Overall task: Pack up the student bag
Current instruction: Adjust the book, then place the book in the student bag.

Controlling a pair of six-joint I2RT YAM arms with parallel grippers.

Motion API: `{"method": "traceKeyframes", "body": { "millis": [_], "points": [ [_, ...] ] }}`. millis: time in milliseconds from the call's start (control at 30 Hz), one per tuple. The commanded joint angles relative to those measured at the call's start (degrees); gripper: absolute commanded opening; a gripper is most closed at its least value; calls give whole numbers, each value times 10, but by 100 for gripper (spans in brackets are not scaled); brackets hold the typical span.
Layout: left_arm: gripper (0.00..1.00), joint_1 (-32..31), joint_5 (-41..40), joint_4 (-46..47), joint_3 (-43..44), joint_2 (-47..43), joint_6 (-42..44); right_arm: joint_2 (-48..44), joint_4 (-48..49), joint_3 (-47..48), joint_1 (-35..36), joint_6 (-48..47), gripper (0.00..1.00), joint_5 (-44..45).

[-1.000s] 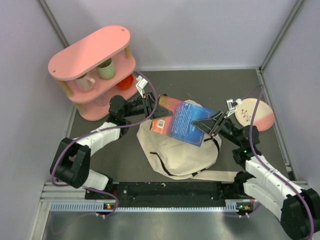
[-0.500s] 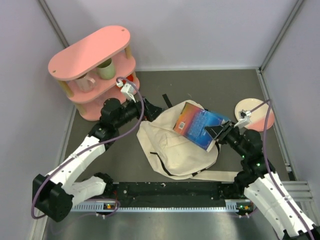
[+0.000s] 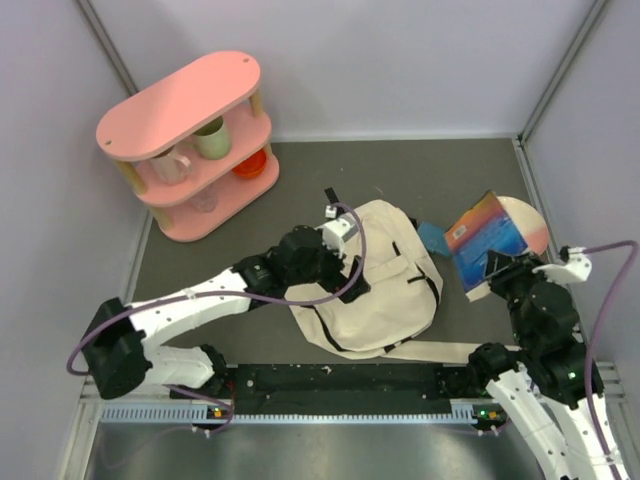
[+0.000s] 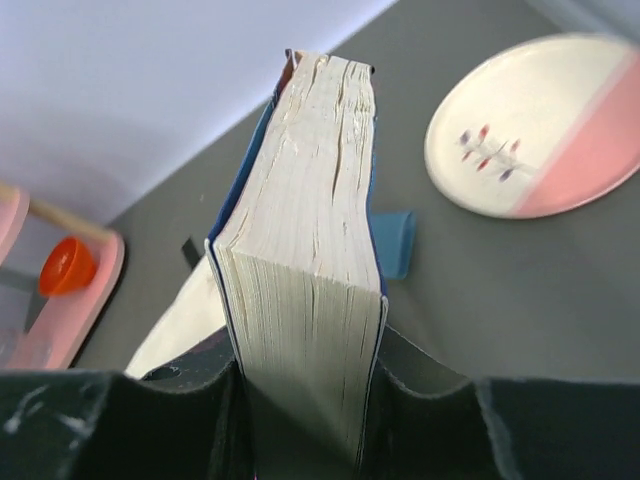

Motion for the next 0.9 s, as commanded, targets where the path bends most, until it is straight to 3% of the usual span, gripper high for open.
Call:
{"method": "traceKeyframes", "body": {
  "millis": [0, 167, 400, 667, 867],
  "points": [
    [98, -38, 62, 37, 46, 91, 18, -17, 54, 77, -1, -53, 0, 109],
    [98, -63, 84, 47, 95, 201, 24, -20, 44, 72, -1, -42, 0, 93],
    [99, -39, -6, -42, 196, 353, -28, -15, 40, 58, -1, -8, 0, 52],
    [98, 83, 15, -24, 143, 350, -53, -6, 36, 42, -1, 12, 0, 16],
    [98, 83, 99, -31, 159, 303, 17, -5, 36, 31, -1, 21, 0, 9]
  ]
}}
